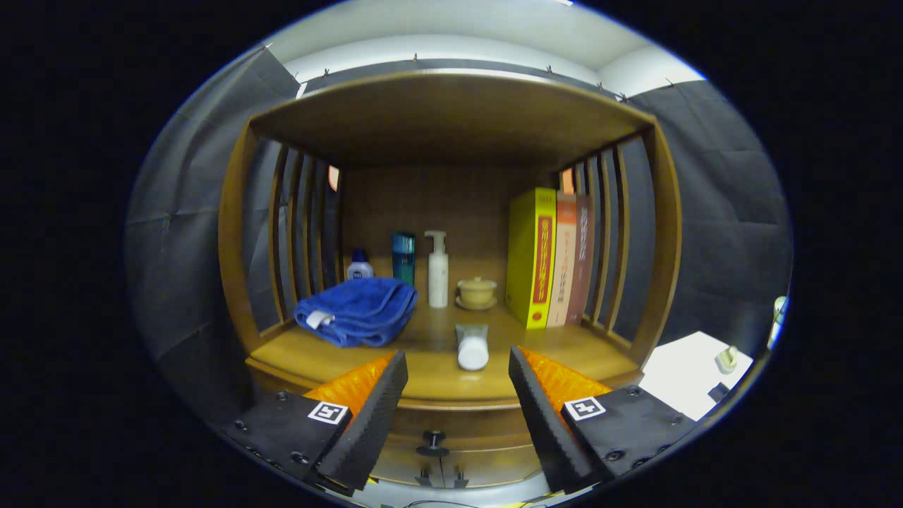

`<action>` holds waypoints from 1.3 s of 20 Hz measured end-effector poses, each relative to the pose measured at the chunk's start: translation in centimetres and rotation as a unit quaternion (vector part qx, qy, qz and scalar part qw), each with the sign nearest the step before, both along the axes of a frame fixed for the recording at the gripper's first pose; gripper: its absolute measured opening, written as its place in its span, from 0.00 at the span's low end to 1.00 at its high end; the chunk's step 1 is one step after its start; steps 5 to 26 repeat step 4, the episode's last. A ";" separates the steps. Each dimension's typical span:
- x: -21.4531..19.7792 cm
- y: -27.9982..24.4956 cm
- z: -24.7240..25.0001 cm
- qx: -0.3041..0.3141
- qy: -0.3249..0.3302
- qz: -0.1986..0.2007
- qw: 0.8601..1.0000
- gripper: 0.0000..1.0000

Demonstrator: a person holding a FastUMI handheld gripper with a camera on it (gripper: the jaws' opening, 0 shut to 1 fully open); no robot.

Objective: Pull open the drawer, take out the items inside it, and place them on the countertop above the cabinet.

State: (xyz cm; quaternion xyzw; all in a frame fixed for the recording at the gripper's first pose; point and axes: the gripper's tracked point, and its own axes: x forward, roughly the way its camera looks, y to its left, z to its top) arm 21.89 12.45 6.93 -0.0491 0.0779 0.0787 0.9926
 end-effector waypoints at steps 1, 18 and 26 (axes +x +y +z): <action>-0.3 -0.6 1.8 -0.003 -0.008 -0.007 1.000 0.96; -1.2 -1.2 7.1 0.021 -0.022 -0.004 1.000 0.96; -1.2 -1.2 7.1 0.021 -0.022 -0.004 1.000 0.96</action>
